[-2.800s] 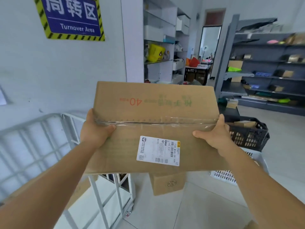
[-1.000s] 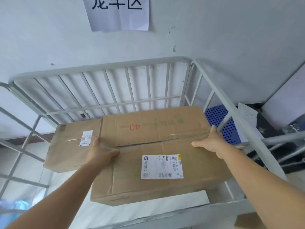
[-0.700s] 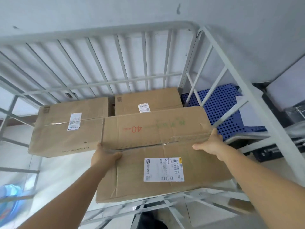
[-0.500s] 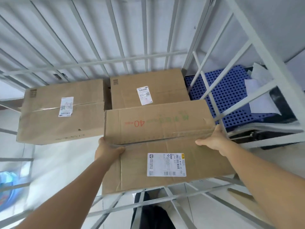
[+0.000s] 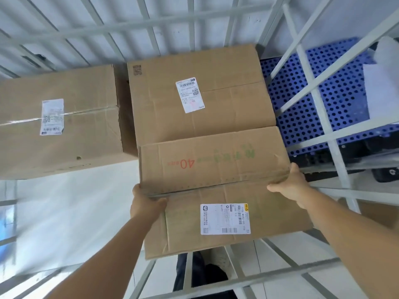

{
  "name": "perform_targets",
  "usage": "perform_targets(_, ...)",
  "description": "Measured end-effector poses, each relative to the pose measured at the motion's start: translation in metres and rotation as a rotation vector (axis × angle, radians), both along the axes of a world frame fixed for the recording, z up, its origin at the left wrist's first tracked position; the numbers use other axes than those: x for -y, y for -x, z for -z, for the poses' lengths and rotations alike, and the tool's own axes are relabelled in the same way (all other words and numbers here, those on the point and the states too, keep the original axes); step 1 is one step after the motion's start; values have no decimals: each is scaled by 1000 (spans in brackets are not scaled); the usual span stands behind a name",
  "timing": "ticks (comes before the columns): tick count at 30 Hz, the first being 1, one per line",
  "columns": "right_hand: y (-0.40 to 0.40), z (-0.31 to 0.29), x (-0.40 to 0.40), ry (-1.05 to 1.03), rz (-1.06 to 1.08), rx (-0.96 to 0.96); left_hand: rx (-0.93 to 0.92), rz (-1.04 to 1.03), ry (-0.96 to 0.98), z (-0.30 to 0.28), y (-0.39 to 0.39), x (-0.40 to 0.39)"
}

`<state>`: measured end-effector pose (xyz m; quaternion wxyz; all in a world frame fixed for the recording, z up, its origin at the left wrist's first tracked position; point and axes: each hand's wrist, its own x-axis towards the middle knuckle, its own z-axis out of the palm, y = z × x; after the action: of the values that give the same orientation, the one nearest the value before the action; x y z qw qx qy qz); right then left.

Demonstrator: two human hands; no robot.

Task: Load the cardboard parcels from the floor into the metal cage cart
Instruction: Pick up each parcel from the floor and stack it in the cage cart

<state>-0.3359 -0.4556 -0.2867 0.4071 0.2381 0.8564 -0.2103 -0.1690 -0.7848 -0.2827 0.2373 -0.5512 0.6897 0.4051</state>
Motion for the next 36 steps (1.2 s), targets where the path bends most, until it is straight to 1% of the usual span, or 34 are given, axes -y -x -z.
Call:
perform_targets(1, 0, 0, 1, 11, -3, -8, -7, -8, 3, 2, 0, -1)
perform_targets(3, 6, 19, -2, 3, -19, -26, 7, 4, 18, 22, 0, -3)
perform_targets(6, 9, 20, -3, -2, -14, -40, -17, -25, 7, 22, 4, -7)
perform_targets(10, 14, 19, -7, -17, -32, -93, -48, -16, 54, 22, 6, -9)
perform_targets(17, 13, 21, -7, -57, -85, -70, -28, 79, 78, 25, 4, -10)
perform_targets(21, 12, 14, 0, -123, -148, -47, -8, 162, 99, 18, 3, -10)
perform_targets(24, 3, 1, 6, -180, -280, -55, 3, 280, 135, -3, 4, -16)
perform_targets(28, -10, -33, 16, -187, -604, -184, -14, 566, 233, -41, 11, -24)
perform_targets(30, -15, -56, 23, -176, -723, -226, -36, 665, 267, -65, 18, -30)
perform_targets(36, -33, -144, 36, -144, -844, -317, -113, 847, 366, -146, 32, -51)
